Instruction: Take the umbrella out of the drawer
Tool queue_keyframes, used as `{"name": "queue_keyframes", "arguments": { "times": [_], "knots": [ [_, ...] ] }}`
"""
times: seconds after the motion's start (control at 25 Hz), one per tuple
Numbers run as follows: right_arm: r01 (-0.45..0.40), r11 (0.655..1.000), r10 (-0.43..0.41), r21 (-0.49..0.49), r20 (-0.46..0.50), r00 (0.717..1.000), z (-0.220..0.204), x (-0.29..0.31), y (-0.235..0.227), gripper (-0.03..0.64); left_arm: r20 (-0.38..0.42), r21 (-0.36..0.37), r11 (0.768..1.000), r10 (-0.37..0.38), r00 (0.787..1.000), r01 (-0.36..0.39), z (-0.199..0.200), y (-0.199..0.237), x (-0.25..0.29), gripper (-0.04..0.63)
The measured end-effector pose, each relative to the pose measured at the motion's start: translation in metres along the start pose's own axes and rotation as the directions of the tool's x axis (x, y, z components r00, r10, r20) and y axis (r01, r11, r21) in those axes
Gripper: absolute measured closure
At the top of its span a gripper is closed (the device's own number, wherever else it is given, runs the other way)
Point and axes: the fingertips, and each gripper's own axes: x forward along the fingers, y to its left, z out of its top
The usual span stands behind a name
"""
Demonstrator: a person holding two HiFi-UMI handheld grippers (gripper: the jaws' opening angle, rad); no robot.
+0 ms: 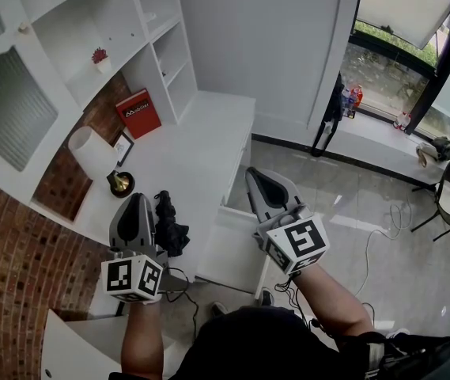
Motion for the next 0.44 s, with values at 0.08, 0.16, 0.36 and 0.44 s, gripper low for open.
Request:
{"name": "queue_keyframes", "arguments": {
  "times": [0.08, 0.16, 0.36, 0.44],
  "knots": [
    [-0.003, 1.0, 0.003, 0.002, -0.001, 1.0, 0.0, 0.0, -0.001, 0.617, 0.0, 0.001, 1.0, 0.0, 1.0, 0.0, 0.0, -0.002, 0.001, 0.565],
    [-0.001, 1.0, 0.001, 0.002, 0.002, 1.0, 0.0, -0.001, -0.004, 0.617, -0.001, 0.002, 1.0, 0.002, 1.0, -0.002, 0.0, -0.003, 0.001, 0.565],
    [0.001, 1.0, -0.001, 0.002, 0.007, 1.0, -0.001, -0.002, -0.01, 0.617, -0.001, 0.005, 1.0, 0.007, 1.0, -0.007, 0.0, -0.007, 0.004, 0.565],
    [0.003, 1.0, -0.003, 0.003, 0.006, 1.0, 0.0, -0.002, -0.012, 0.617, 0.0, 0.004, 1.0, 0.008, 1.0, -0.008, 0.0, -0.008, 0.006, 0.565]
  ]
}}
